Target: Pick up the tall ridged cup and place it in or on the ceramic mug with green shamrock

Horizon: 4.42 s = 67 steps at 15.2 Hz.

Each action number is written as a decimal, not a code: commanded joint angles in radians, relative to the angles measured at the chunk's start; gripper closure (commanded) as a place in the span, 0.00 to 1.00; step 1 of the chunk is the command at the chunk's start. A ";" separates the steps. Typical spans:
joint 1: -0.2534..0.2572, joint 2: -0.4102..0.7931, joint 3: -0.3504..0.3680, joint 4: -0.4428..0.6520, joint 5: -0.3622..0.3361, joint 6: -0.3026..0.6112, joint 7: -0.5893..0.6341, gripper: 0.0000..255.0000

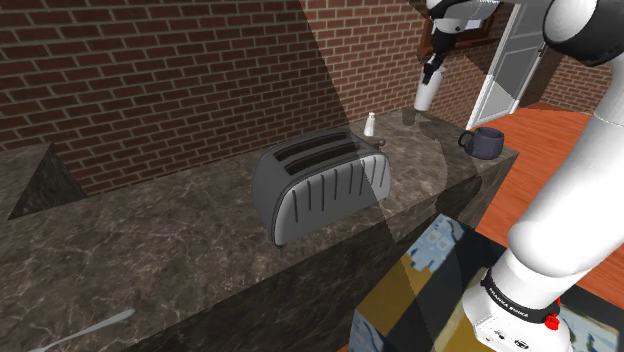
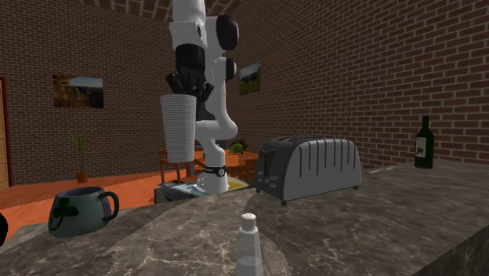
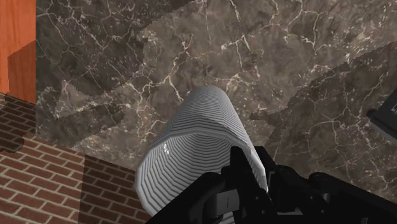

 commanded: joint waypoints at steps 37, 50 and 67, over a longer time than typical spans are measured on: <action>-0.289 0.132 -0.187 0.004 0.196 0.035 -0.540 1.00; -0.289 0.145 -0.182 -0.047 0.212 0.095 -0.558 1.00; -0.287 0.096 -0.196 0.019 0.170 -0.009 -0.531 0.00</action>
